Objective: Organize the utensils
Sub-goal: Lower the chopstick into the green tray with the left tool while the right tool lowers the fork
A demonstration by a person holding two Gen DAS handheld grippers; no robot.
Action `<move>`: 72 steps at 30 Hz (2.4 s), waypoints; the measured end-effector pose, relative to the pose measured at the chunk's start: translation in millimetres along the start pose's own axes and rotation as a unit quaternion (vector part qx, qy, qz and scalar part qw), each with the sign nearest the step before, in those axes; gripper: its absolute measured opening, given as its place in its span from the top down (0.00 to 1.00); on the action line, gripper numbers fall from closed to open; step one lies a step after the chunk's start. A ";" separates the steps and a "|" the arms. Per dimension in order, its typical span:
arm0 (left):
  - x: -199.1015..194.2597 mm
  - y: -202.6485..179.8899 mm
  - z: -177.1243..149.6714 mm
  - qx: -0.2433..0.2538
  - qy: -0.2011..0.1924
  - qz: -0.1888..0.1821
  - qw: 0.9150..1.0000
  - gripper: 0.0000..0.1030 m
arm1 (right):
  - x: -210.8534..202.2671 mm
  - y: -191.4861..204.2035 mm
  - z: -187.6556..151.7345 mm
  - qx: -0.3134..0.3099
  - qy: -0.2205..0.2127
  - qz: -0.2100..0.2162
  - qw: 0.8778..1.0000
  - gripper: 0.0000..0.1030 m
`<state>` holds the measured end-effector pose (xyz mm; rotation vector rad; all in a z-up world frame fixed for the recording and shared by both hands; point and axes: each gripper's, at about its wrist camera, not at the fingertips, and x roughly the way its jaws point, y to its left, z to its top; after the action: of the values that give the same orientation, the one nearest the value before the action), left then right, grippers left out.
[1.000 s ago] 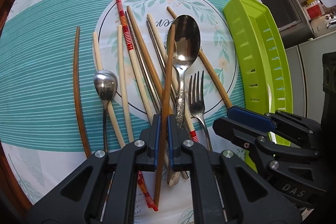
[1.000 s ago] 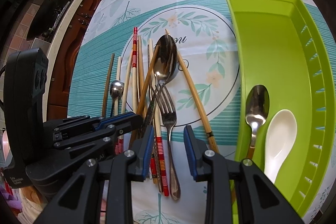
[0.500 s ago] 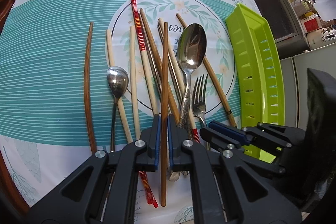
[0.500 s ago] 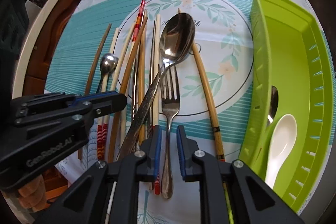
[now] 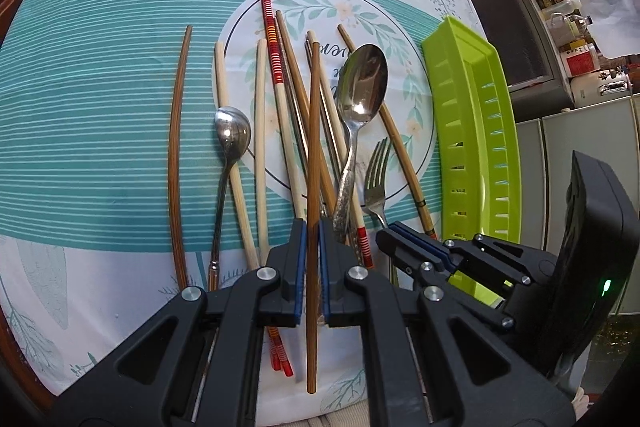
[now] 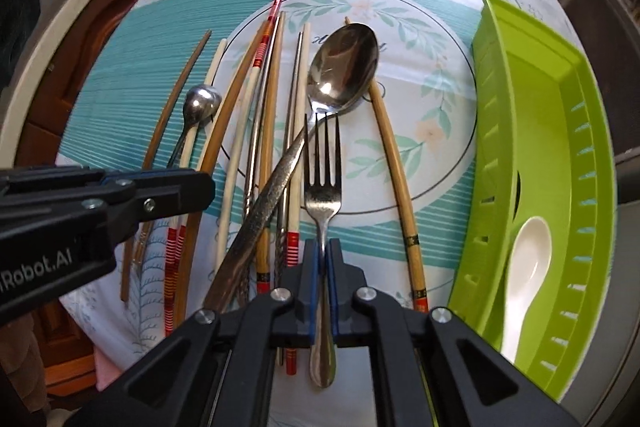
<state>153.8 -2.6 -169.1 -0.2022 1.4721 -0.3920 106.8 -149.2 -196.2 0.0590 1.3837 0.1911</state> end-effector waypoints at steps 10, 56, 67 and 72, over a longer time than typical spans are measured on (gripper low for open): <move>-23.6 -40.5 -1.1 0.020 -0.013 -0.023 0.999 0.96 | -52.5 -50.2 -13.3 0.066 -0.034 0.082 0.994 0.96; 27.7 -168.9 15.7 0.088 -0.009 0.032 0.996 0.93 | -38.9 -171.5 -22.1 0.158 -0.018 0.051 0.986 0.96; 5.1 -154.3 2.6 0.082 -0.028 0.029 0.996 0.93 | -43.5 -170.9 -22.2 0.177 -0.010 0.097 0.979 0.94; -6.9 -145.6 -2.2 0.077 -0.043 0.035 0.995 0.93 | -51.5 -161.4 -20.6 0.164 -0.021 0.080 0.983 0.94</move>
<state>131.9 -133.8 -109.5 -0.0428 1.3549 -0.4327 93.9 -318.1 -174.9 0.4481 1.3583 0.0937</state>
